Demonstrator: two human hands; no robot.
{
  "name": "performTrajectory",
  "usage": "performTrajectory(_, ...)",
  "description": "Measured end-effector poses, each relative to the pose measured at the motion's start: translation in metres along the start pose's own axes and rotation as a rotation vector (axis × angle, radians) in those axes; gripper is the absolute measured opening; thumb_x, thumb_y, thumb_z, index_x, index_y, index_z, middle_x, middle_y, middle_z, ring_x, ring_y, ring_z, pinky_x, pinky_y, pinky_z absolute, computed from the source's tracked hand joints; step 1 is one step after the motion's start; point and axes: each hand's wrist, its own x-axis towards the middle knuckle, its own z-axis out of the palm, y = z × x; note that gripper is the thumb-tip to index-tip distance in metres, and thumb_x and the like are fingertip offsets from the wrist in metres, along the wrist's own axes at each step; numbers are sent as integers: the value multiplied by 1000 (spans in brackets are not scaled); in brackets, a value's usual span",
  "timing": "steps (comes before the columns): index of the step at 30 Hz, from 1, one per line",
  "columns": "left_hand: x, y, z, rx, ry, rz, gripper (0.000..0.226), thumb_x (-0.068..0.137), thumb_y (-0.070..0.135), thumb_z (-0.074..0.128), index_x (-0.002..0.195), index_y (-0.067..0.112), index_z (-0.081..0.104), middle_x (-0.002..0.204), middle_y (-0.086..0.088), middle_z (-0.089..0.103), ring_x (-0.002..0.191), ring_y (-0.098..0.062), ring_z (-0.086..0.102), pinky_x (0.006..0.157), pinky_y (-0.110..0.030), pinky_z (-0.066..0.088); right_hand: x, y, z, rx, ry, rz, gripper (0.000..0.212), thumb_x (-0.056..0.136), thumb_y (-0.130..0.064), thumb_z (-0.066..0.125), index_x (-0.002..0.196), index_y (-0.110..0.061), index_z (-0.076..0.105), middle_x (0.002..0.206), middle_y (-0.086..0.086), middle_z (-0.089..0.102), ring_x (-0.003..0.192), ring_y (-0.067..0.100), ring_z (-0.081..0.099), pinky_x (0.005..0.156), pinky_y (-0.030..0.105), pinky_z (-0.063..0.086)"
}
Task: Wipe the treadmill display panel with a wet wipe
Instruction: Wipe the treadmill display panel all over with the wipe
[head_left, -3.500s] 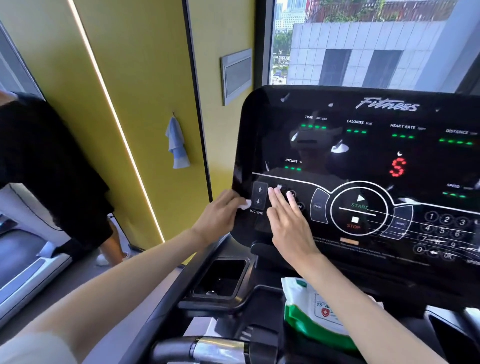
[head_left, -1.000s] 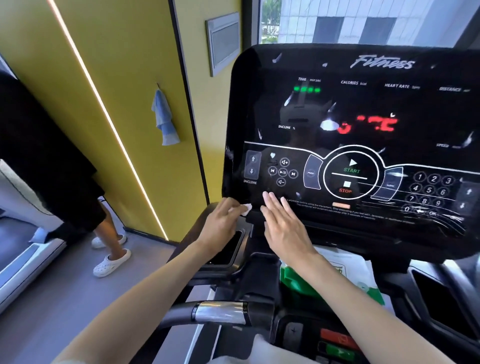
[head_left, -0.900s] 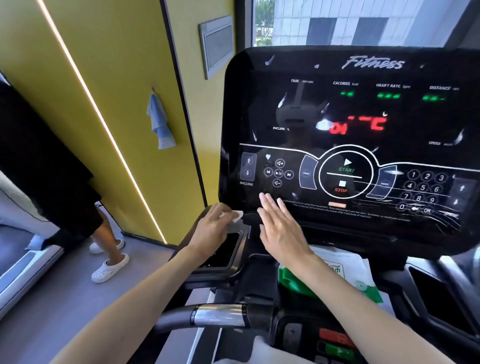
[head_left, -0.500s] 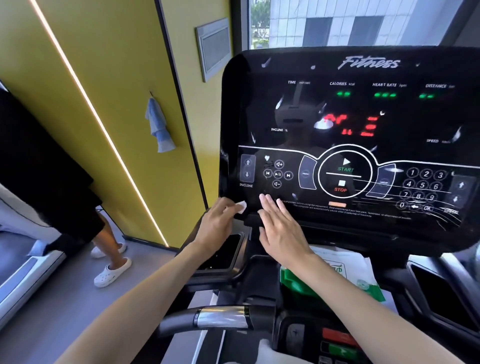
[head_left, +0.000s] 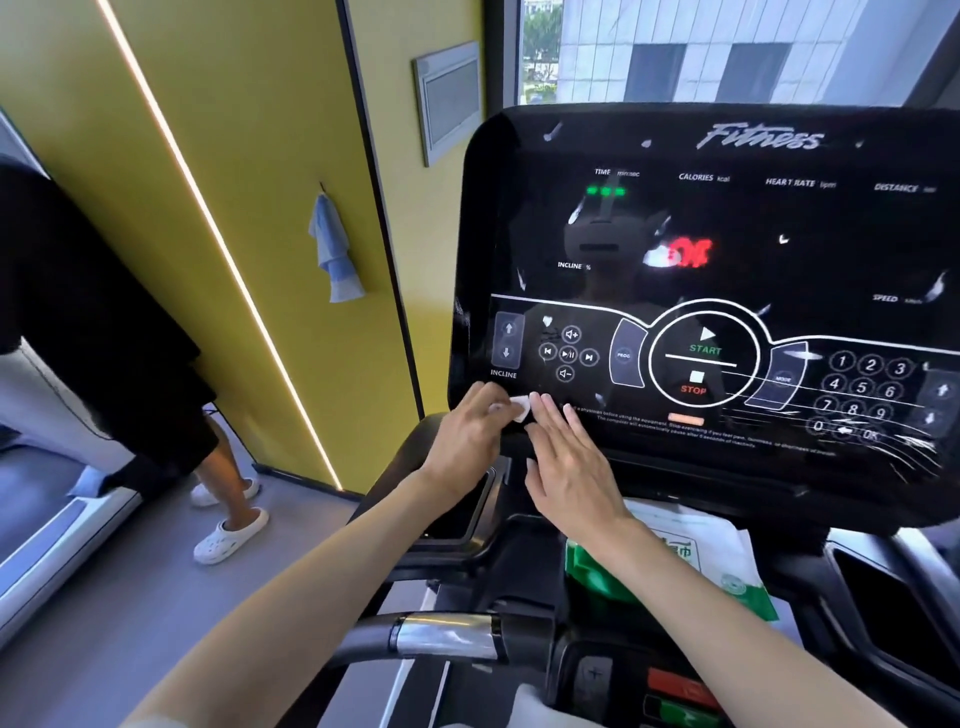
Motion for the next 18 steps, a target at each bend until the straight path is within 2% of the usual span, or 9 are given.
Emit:
performTrajectory(3, -4, -4, -6, 55, -69, 73, 41, 74, -5, 33, 107, 9, 52, 97, -3, 42, 83, -22, 46, 47, -37, 49, 0, 2, 1, 9, 11, -8, 35, 83, -9, 55, 115, 4, 56, 145, 21, 37, 138, 27, 30, 112, 43, 28)
performTrajectory(5, -13, -17, -15, 100, -80, 84, 37, 77, -3, 35, 109, 8, 51, 99, -4, 43, 85, -24, 47, 50, -38, 50, 0, 2, 1, 2, 11, -17, 34, 82, -8, 57, 113, 4, 56, 144, 22, 37, 138, 28, 30, 113, 42, 26)
performTrajectory(7, -21, -31, -23, 122, -42, 28, 35, 79, -10, 44, 108, 6, 57, 99, -9, 50, 87, -25, 50, 52, -38, 51, 0, 2, 3, -3, 11, -15, 32, 81, -7, 58, 111, 2, 56, 144, 22, 37, 138, 28, 30, 114, 42, 25)
performTrajectory(9, -26, -39, -24, 83, 43, -99, 35, 76, -14, 56, 105, 5, 61, 96, -13, 57, 86, -27, 52, 54, -39, 50, 0, 1, 4, 4, 13, -1, 30, 81, -7, 58, 109, 2, 56, 144, 22, 37, 138, 29, 31, 114, 42, 25)
performTrajectory(11, -31, -32, -16, 47, 106, -171, 33, 76, -13, 56, 103, 5, 60, 95, -13, 58, 85, -26, 53, 53, -39, 50, 0, 0, 5, 12, 13, 5, 28, 81, -6, 57, 107, 2, 56, 144, 23, 38, 137, 30, 32, 113, 43, 25)
performTrajectory(15, -37, -14, 1, 27, 12, -80, 42, 71, -19, 62, 104, 8, 56, 96, -4, 52, 84, -22, 52, 45, -37, 48, 0, 1, 4, 5, 6, -5, 28, 80, -6, 57, 107, 1, 56, 144, 23, 37, 137, 30, 31, 114, 41, 22)
performTrajectory(18, -15, -28, -13, 7, 119, -185, 36, 74, -18, 62, 103, 3, 62, 91, -12, 57, 77, -25, 54, 53, -39, 48, 1, 1, 4, -3, 20, -6, 31, 81, -7, 57, 110, 4, 57, 143, 24, 38, 136, 31, 33, 114, 42, 24)
